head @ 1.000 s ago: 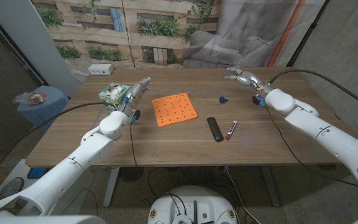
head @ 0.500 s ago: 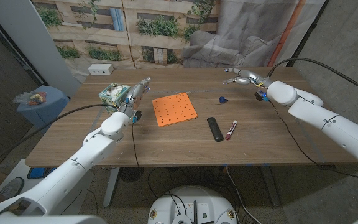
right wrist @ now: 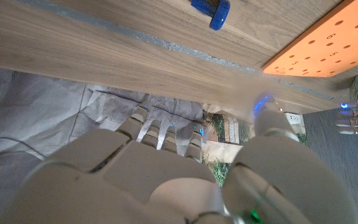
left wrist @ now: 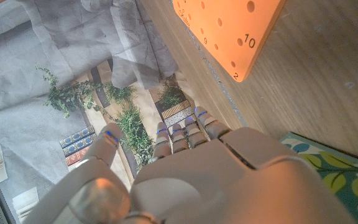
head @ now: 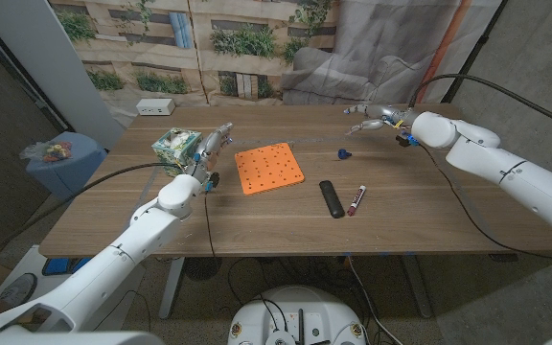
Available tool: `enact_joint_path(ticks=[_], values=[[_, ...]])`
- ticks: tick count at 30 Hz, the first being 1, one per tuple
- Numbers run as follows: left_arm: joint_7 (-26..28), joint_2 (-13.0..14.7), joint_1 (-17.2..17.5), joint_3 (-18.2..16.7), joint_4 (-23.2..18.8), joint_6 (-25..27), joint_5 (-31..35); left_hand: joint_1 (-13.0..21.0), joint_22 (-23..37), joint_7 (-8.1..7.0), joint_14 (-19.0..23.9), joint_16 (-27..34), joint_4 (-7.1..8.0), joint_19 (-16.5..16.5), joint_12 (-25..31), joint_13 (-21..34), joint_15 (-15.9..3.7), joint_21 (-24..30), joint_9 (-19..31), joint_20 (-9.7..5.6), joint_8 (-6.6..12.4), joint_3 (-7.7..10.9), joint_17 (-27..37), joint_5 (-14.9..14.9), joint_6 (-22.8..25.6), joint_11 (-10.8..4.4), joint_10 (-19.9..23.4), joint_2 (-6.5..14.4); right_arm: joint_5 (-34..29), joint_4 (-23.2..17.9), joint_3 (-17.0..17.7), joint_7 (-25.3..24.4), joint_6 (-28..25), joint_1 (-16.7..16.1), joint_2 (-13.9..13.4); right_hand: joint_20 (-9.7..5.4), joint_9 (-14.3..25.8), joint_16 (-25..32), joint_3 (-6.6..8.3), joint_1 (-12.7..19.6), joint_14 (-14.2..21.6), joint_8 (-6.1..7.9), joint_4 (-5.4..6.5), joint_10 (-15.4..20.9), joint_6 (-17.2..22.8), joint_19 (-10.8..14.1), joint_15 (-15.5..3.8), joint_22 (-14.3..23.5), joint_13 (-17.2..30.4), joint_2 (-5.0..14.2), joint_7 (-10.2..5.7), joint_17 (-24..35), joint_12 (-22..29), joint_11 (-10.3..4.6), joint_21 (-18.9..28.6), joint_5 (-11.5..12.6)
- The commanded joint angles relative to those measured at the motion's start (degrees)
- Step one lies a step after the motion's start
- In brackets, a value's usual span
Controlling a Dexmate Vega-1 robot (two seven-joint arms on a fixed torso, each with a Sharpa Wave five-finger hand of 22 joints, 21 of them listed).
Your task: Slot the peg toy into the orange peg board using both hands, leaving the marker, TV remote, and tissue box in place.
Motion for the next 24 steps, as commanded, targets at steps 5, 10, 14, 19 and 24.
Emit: enact_joint_path(ticks=[5, 10, 14, 19, 24], values=[[2.0, -1.78, 0.05, 0.05, 2.26, -1.36, 0.05, 0.58, 0.32, 0.09, 0.84, 0.31, 0.05, 0.94, 0.37, 0.29, -0.96, 0.33, 0.09, -4.29, 0.57, 0.5, 0.17, 0.15, 0.85, -0.12, 0.75, 3.35, -10.64, 0.53, -4.66, 7.7, -1.91, 6.18, 0.6, 1.83, 0.53, 0.55, 0.72, 2.4, 0.41, 1.11, -0.06, -0.65, 1.44, 1.76, 0.59, 0.32, 0.45, -0.2, -0.41, 0.25, 0.71, -0.31, 0.59, 0.14], [2.34, -2.06, -0.05, 0.04, 2.62, -1.22, -0.06, 0.64, 0.31, 0.16, 0.91, 0.26, 0.05, 0.99, 0.34, 0.3, -0.99, 0.33, 0.1, -4.38, 0.57, 0.62, 0.15, 0.16, 1.0, -0.05, 0.82, 3.39, -13.5, 1.01, -5.87, 9.14, -1.1, 7.67, 1.02, 3.72, 0.86, 1.0, 0.63, 3.99, 1.05, 1.39, 0.12, 0.49, 1.02, 1.1, 2.77, 0.22, 0.88, -1.34, -0.46, 0.43, 1.55, 1.42, 0.01, -0.1], [2.23, -2.24, -0.11, 0.08, 3.01, -1.38, -0.23, 0.64, 0.31, 0.19, 0.91, 0.21, 0.06, 1.03, 0.32, 0.3, -0.91, 0.33, 0.1, -4.34, 0.55, 0.69, 0.15, 0.15, 1.05, 0.0, 0.84, 3.38, -15.62, 1.84, -6.97, 10.58, 0.16, 9.1, 1.65, 1.89, 1.09, 1.24, 0.5, 4.78, 1.33, 1.51, 0.44, 1.78, 0.46, 0.1, 4.15, 0.19, 1.17, -1.81, -0.46, 0.6, 2.16, 4.09, -0.35, -0.25], [2.73, -2.32, 0.14, 0.04, 2.72, -0.54, -0.58, 0.64, 0.31, 0.21, 0.91, 0.17, 0.1, 1.03, 0.27, 0.3, -0.94, 0.31, 0.1, -4.35, 0.51, 0.77, 0.16, 0.15, 1.05, 0.0, 0.81, 3.38, -19.01, 2.84, -8.53, 11.99, 1.27, 10.72, 2.53, -0.56, 1.28, 1.63, 0.32, 5.07, 2.07, 1.71, 0.71, 3.99, 0.2, -0.8, 4.17, 0.16, 1.34, -1.97, -0.45, 0.79, 3.0, 5.72, -0.51, -0.35], [3.45, -2.35, 0.82, -0.34, 2.52, -0.66, -0.83, 0.62, 0.32, 0.18, 0.92, 0.13, 0.14, 1.01, 0.24, 0.3, -0.92, 0.29, 0.1, -4.35, 0.47, 0.83, 0.17, 0.14, 1.05, -0.03, 0.83, 3.36, -21.63, 2.85, -9.45, 13.19, 0.54, 11.17, 3.3, -1.07, 1.35, 1.68, 0.2, 5.08, 2.14, 1.68, 0.77, 4.23, -0.14, -0.95, 3.98, 0.16, 1.39, -2.1, -0.43, 0.86, 3.06, 6.06, -0.49, -0.39]])
